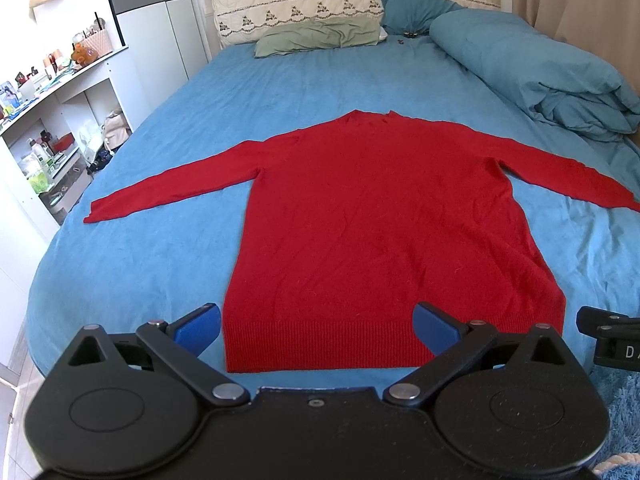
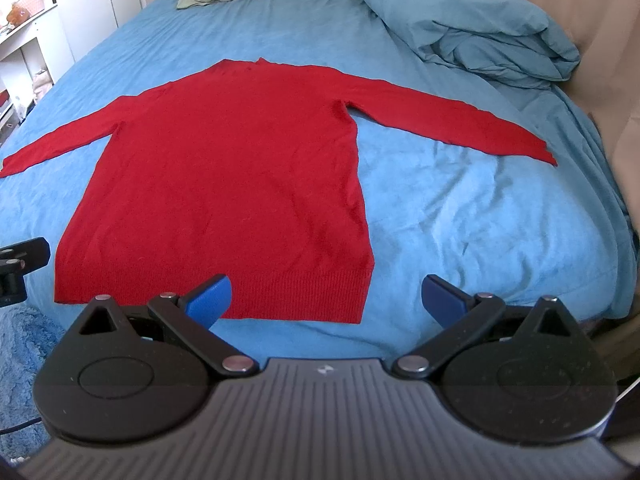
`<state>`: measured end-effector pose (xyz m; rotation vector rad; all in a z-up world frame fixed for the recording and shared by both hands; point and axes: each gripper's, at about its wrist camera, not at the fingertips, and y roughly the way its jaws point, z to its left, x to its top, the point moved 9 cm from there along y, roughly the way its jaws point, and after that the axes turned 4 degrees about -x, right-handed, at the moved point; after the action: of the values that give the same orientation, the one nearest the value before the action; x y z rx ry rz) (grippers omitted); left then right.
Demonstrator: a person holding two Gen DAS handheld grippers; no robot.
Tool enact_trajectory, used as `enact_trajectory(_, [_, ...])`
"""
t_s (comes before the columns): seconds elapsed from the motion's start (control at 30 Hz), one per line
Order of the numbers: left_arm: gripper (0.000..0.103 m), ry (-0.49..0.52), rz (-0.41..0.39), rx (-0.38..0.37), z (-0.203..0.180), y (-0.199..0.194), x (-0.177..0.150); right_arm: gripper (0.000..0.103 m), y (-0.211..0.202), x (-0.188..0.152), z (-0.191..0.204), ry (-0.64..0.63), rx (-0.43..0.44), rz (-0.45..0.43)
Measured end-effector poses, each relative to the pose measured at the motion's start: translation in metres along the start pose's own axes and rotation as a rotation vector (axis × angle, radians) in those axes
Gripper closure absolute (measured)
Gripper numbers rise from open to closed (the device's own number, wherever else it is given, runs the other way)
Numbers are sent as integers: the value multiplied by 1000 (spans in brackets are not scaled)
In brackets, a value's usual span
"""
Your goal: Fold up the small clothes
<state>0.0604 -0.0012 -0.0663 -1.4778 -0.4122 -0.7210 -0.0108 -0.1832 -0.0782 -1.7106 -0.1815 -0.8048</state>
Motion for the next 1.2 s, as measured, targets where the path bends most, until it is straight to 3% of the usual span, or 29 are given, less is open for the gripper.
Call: enact_trajectory(1.2, [0,3,0,0,-1,0,-2,0,6,-4,1,5,5,2])
